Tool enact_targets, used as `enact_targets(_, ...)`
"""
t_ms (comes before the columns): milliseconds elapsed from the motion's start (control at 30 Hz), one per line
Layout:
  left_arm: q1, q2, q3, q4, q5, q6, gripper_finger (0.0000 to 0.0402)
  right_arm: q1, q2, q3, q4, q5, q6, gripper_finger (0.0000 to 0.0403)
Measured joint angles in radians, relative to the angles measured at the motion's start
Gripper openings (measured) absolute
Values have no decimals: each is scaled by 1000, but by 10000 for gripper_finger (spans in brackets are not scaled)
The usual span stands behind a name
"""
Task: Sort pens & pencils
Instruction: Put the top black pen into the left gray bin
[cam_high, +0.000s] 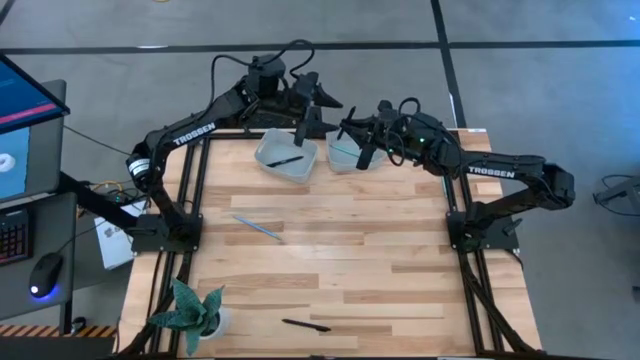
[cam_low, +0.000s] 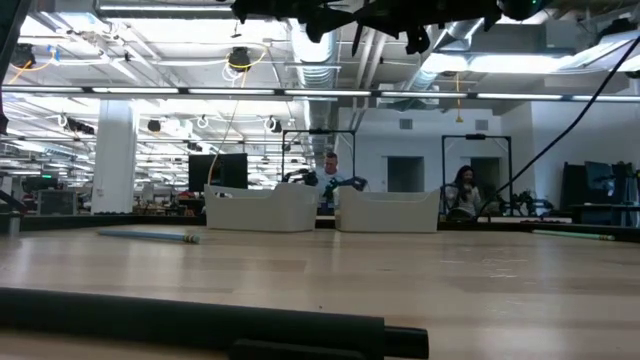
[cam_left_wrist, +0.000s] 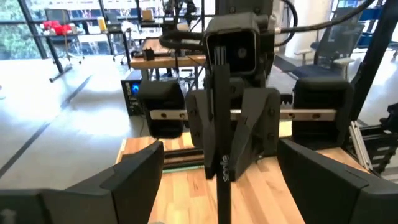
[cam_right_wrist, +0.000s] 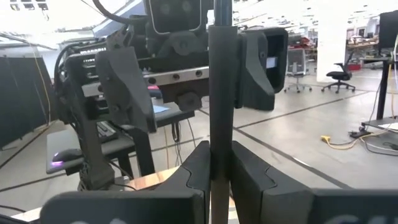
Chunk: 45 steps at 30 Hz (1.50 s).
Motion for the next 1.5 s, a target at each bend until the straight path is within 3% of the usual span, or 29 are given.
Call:
enact_targets(500,-66,0,0,55,10,9,305,22,0,0,-3,-1,1,63)
enact_targets(867,-90,0,0,54,-112,46,298,29,0,0,-4,-3,0,63)
enact_targets(1033,-89,0,0,47,-156,47,263,35,0,0,-4,-7,0,63)
enact_targets(1500,-86,32,0,56,-159,49,142,42,1,0,-12,-4,0,63)
